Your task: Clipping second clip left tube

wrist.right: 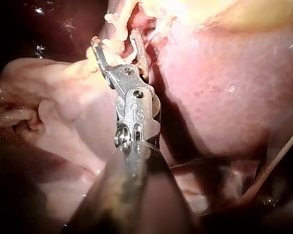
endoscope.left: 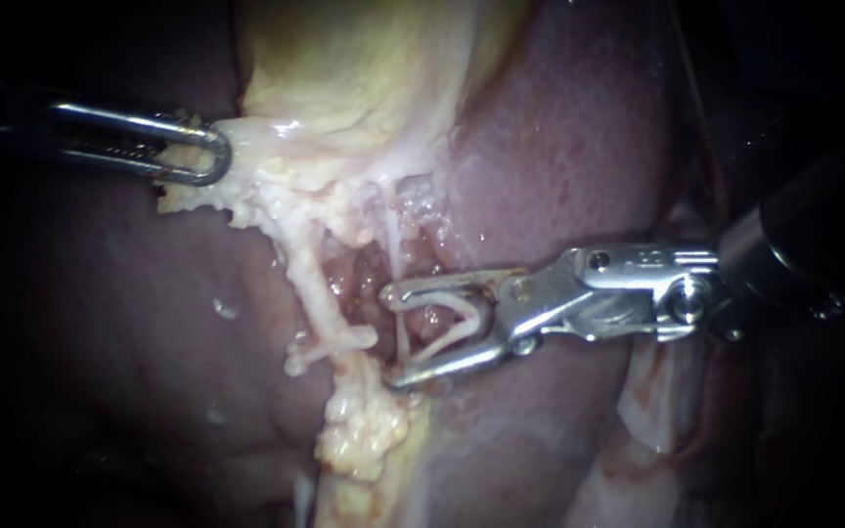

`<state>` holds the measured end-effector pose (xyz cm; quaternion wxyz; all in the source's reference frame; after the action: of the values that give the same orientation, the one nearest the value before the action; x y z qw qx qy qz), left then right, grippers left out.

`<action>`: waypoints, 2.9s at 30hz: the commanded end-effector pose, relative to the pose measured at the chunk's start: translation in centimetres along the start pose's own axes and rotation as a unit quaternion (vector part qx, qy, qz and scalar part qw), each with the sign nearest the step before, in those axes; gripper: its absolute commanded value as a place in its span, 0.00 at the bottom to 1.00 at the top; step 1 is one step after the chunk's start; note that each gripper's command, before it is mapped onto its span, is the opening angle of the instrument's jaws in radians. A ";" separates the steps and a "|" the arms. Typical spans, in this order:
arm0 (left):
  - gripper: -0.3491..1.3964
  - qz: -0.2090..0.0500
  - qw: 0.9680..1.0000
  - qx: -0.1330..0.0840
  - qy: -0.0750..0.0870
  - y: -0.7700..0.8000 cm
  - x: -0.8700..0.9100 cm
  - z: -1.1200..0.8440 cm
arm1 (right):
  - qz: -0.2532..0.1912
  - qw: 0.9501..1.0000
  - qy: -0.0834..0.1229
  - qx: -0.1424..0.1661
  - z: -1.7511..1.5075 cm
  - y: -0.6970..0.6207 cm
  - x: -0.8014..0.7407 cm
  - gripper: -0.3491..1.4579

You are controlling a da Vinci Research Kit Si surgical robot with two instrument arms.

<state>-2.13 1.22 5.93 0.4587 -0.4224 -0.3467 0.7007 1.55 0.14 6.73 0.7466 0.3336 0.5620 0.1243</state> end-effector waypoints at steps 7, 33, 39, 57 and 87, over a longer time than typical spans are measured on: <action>0.00 0.000 1.000 0.000 0.000 0.00 0.00 0.00 | 0.011 1.000 -0.004 0.008 0.01 0.14 -0.18 0.47; 0.00 0.000 1.000 0.000 0.000 0.01 -0.01 0.04 | 0.000 0.995 0.033 0.092 0.59 0.33 -0.24 0.45; 0.00 0.000 1.000 -0.001 -0.001 0.01 -0.01 0.05 | 0.001 0.995 0.041 0.091 0.75 0.29 -0.14 0.45; 0.00 0.000 1.000 -0.001 -0.001 0.02 -0.01 0.06 | 0.024 0.994 0.045 0.099 0.78 0.03 0.07 0.45; 0.00 0.000 1.000 -0.001 -0.001 0.02 -0.01 0.06 | 0.083 0.988 0.033 0.129 0.68 -0.34 0.21 0.00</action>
<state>-2.18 1.19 5.94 0.4578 -0.4224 -0.3474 0.7009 2.18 -0.24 6.45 0.6656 0.4690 0.5672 0.1238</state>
